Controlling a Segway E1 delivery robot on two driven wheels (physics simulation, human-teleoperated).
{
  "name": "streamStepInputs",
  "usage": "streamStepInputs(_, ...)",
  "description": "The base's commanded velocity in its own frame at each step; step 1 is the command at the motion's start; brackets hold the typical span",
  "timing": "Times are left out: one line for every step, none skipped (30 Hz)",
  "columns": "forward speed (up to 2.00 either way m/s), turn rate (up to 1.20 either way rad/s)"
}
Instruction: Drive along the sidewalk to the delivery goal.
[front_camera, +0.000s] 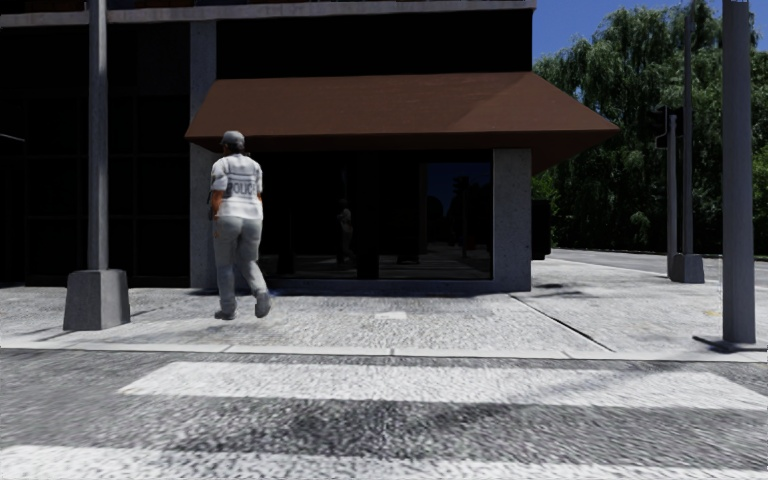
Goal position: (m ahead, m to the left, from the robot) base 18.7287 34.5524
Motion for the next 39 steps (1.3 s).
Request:
streamStepInputs(1.33, 0.13)
streamStepInputs(1.33, 0.13)
streamStepInputs(1.32, 0.13)
streamStepInputs(1.31, 0.15)
streamStepInputs(1.31, 0.15)
streamStepInputs(1.29, 0.17)
streamStepInputs(1.29, 0.19)
streamStepInputs(1.29, 0.19)
streamStepInputs(1.28, 0.2)
streamStepInputs(1.28, 0.22)
streamStepInputs(1.28, 0.26)
streamStepInputs(1.28, 0.26)
streamStepInputs(1.28, 0.28)
streamStepInputs(1.28, 0.3)
streamStepInputs(1.28, 0.33)
streamStepInputs(1.28, 0.33)
streamStepInputs(1.28, 0.35)
streamStepInputs(1.28, 0.37)
streamStepInputs(1.28, 0.38)
streamStepInputs(1.28, 0.38)
streamStepInputs(1.28, 0.39)
streamStepInputs(1.27, 0.4)
streamStepInputs(1.27, 0.44)
streamStepInputs(1.27, 0.44)
streamStepInputs(1.27, 0.48)
streamStepInputs(1.27, 0.5)
streamStepInputs(1.27, 0.52)
streamStepInputs(1.27, 0.52)
streamStepInputs(1.27, 0.52)
streamStepInputs(1.27, 0.52)
streamStepInputs(1.27, 0.52)
streamStepInputs(1.27, 0.52)
streamStepInputs(1.27, 0.52)
streamStepInputs(1.27, 0.52)
streamStepInputs(1.27, 0.52)
streamStepInputs(1.27, 0.52)
streamStepInputs(1.26, 0.52)
streamStepInputs(1.26, 0.52)
streamStepInputs(1.26, 0.52)
